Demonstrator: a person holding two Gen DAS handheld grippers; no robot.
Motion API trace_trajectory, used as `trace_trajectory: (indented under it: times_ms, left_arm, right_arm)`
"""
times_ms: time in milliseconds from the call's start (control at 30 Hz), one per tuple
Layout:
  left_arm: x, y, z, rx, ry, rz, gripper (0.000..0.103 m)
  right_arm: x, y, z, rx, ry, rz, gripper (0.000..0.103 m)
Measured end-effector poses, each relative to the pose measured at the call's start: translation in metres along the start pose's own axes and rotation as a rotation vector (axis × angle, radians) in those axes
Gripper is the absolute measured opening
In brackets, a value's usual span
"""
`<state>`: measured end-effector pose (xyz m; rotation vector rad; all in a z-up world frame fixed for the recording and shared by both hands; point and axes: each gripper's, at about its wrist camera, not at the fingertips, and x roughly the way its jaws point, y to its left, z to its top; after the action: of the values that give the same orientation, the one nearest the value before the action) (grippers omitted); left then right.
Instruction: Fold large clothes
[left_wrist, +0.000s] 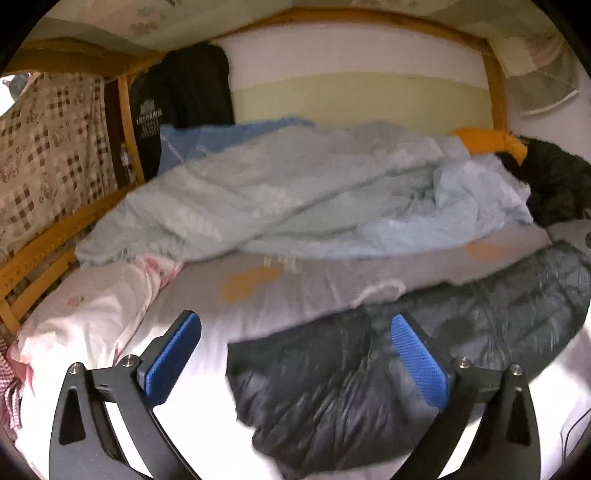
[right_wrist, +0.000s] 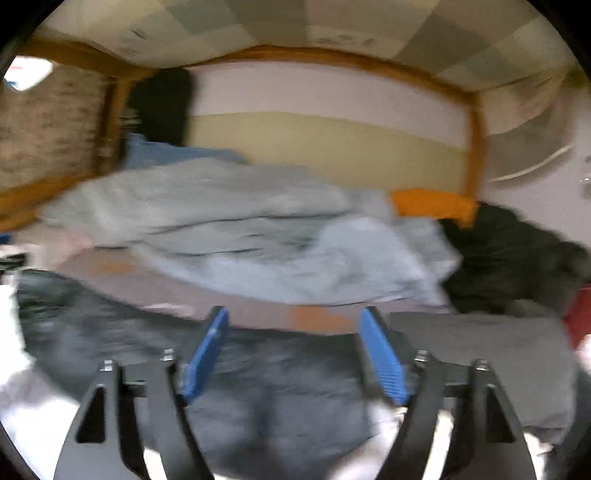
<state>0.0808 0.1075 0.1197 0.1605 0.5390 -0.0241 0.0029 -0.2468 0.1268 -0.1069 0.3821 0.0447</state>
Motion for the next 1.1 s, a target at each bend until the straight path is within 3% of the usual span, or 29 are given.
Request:
trace_trajectory:
  times_ms: [67,133,233,300,400,500,567,633,700,800,833,867,900,933,1000,1033,1100]
  left_arm:
    - [0.017,0.006,-0.009,-0.016,0.093,-0.070,0.102]
    - [0.034,0.009,-0.014,-0.008,0.154,-0.156,0.102]
    - [0.057,0.011,-0.015,-0.001,0.148,-0.145,0.099]
    - [0.078,0.012,-0.014,-0.017,0.149,-0.143,0.082]
    - [0.105,0.017,-0.016,-0.065,0.129,-0.095,0.066]
    - [0.135,0.024,-0.017,-0.124,0.162,-0.034,0.060]
    - [0.148,0.024,-0.022,-0.125,0.196,-0.006,0.058]
    - [0.146,0.025,-0.027,-0.123,0.187,0.019,0.058]
    - [0.126,0.026,-0.021,-0.136,0.126,0.010,0.056]
    - [0.087,0.022,-0.004,-0.126,0.050,-0.074,0.054]
    - [0.078,0.019,0.000,-0.116,0.071,-0.090,0.047]
    - [0.072,0.013,0.002,-0.108,0.138,-0.111,0.025]
    - [0.069,0.008,0.000,-0.114,0.229,-0.122,0.013]
    - [0.066,0.005,-0.005,-0.138,0.287,-0.132,0.012]
    - [0.060,-0.003,-0.014,-0.182,0.334,-0.206,0.012]
    - [0.062,-0.008,-0.017,-0.167,0.367,-0.210,0.012]
    - [0.070,-0.013,-0.022,-0.146,0.392,-0.179,0.012]
  right_arm:
    - [0.019,0.009,-0.009,-0.015,0.090,0.020,0.045]
    - [0.047,0.014,-0.020,-0.050,0.162,-0.001,0.036]
    - [0.083,0.006,-0.023,-0.064,0.191,-0.056,0.035]
    - [0.106,-0.005,-0.029,-0.040,0.224,-0.099,0.035]
    - [0.131,-0.021,-0.043,0.031,0.275,-0.110,0.035]
    - [0.141,-0.021,-0.051,0.037,0.270,-0.228,0.035]
    - [0.147,-0.020,-0.053,0.025,0.275,-0.251,0.035]
    - [0.147,-0.024,-0.050,0.039,0.281,-0.243,0.035]
    - [0.138,-0.031,-0.041,0.081,0.279,-0.221,0.035]
    - [0.113,-0.034,-0.021,0.135,0.261,-0.147,0.035]
    - [0.107,-0.030,-0.016,0.125,0.305,-0.144,0.035]
    - [0.103,-0.026,-0.014,0.106,0.372,-0.157,0.035]
    - [0.101,-0.022,-0.015,0.089,0.464,-0.174,0.035]
    - [0.097,-0.021,-0.019,0.105,0.529,-0.168,0.035]
    - [0.086,-0.023,-0.024,0.214,0.563,-0.033,0.035]
    - [0.088,-0.021,-0.026,0.239,0.608,0.008,0.035]
    - [0.095,-0.020,-0.029,0.232,0.633,0.009,0.035]
